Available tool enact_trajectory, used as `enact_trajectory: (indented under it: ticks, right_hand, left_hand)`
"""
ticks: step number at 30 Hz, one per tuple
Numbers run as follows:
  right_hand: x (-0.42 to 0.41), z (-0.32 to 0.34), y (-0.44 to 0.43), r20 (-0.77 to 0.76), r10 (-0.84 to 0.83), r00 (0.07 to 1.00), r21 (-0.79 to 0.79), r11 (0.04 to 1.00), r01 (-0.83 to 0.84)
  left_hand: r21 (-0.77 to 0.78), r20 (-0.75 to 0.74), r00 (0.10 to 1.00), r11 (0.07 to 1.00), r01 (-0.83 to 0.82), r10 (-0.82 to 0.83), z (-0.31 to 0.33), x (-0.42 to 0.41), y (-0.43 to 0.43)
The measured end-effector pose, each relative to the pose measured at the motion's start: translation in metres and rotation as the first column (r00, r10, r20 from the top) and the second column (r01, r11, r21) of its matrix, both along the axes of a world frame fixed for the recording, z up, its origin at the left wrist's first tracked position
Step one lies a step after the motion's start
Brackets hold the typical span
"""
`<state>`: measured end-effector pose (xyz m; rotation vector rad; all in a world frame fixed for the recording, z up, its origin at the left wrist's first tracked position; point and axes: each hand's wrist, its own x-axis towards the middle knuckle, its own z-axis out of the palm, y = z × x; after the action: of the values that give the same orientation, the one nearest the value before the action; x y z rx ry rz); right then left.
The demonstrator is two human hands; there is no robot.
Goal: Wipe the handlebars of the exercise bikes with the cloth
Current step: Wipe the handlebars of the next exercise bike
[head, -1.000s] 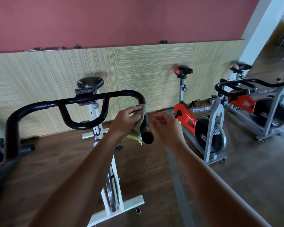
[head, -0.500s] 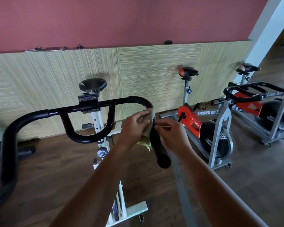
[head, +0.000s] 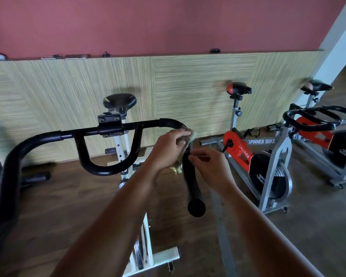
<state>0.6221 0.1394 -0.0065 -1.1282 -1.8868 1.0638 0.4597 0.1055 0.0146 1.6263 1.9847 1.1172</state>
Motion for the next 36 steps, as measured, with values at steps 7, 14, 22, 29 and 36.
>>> enact_trajectory:
  ticks: [7,14,22,29,36]
  right_hand:
    - [0.001,0.007,0.008,0.032,0.057,0.998,-0.018,0.998,-0.057]
    - [0.005,0.006,0.008,-0.010,0.085,0.996,-0.038,0.996,-0.085]
    - [0.006,0.002,0.006,-0.032,0.091,0.995,-0.021,0.996,-0.091]
    - [0.006,0.000,0.004,-0.046,0.066,0.997,-0.037,0.997,-0.068]
    - [0.003,-0.010,-0.004,-0.143,-0.012,0.990,-0.053,0.999,0.004]
  left_hand:
    - [-0.052,-0.206,0.975,0.994,-0.100,0.087,0.007,-0.021,0.046]
    - [0.049,-0.443,0.848,0.952,-0.302,0.291,-0.008,-0.027,0.057]
    - [0.154,-0.451,0.792,0.910,-0.385,0.411,-0.006,-0.042,0.046]
    - [0.019,-0.259,0.958,0.992,-0.123,0.124,0.004,-0.021,0.060]
    - [-0.023,0.004,0.999,0.999,0.034,-0.034,-0.003,-0.014,0.020]
